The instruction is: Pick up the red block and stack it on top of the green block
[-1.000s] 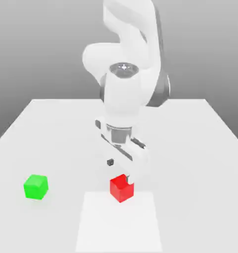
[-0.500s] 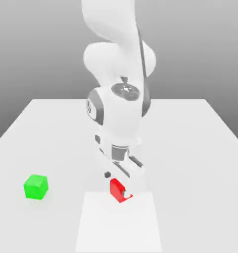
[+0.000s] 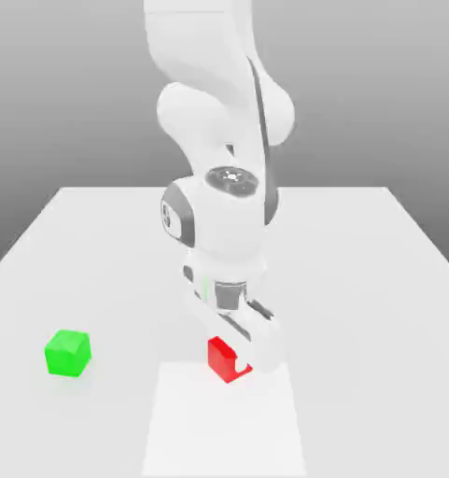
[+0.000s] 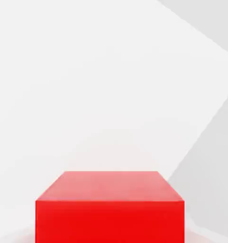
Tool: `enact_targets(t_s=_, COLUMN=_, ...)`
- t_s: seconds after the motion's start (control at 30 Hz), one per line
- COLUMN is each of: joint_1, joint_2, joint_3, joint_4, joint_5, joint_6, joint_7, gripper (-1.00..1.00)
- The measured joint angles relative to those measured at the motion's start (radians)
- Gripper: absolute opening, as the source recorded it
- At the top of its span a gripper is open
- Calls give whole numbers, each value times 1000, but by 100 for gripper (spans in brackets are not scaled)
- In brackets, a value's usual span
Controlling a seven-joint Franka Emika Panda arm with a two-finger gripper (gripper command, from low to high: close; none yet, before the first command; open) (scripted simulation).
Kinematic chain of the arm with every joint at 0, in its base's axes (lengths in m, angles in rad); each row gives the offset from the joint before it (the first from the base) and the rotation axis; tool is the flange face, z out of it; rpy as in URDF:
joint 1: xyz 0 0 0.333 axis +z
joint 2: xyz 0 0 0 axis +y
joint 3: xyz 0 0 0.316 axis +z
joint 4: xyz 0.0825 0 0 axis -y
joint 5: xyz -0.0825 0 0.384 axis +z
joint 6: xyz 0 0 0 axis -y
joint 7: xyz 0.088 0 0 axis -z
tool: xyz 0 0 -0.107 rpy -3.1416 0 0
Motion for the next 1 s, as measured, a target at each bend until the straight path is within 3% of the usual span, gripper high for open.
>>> enact_targets(t_s=0.17, joint_1=-10, joint_2=-55, joint_3=31, joint_4=-5, joint_5=61, joint_6=-70, joint_7=-43, gripper=-100)
enact_targets(t_s=0.33, joint_1=-12, joint_2=-125, joint_3=71, joint_4=-24, joint_5=196, joint_6=-118, joint_7=-142, gripper=-100)
enact_targets(t_s=0.53, joint_1=56, joint_2=-221, joint_3=71, joint_4=-57, joint_5=457, joint_6=-155, joint_7=-332, gripper=-100)
enact_targets(t_s=0.73, joint_1=197, joint_2=-319, joint_3=4, joint_4=-89, joint_5=757, joint_6=-193, joint_7=-547, gripper=-100)
enact_targets(t_s=1.0, joint_1=77, joint_2=-323, joint_3=-83, joint_4=-38, joint_5=747, joint_6=-245, joint_7=-498, gripper=-100)
